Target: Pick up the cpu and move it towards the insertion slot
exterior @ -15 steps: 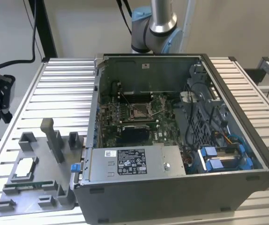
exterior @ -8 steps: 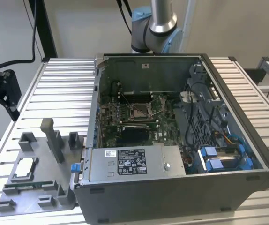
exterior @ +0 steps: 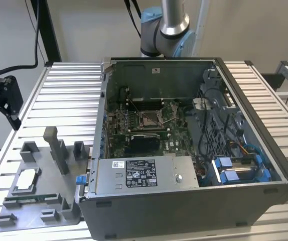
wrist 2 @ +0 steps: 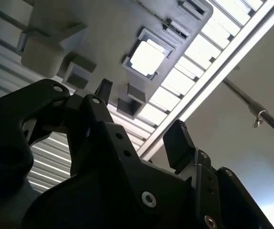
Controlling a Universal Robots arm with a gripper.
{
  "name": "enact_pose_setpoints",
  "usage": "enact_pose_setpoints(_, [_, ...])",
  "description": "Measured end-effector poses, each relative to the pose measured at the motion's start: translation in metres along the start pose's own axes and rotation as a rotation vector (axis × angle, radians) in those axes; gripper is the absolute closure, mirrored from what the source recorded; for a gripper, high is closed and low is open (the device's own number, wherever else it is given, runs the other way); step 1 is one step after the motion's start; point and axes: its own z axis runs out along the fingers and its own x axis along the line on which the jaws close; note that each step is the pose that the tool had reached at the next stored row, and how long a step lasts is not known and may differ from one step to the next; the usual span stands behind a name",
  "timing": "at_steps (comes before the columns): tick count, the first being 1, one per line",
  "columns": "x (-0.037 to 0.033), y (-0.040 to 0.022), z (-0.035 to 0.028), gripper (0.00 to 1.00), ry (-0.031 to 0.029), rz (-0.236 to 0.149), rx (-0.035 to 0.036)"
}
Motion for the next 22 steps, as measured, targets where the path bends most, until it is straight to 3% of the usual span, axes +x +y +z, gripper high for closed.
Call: enact_pose_setpoints(22, [0.0018,-0.0011,0.0296,0.00,0.0000,0.000,0.0000])
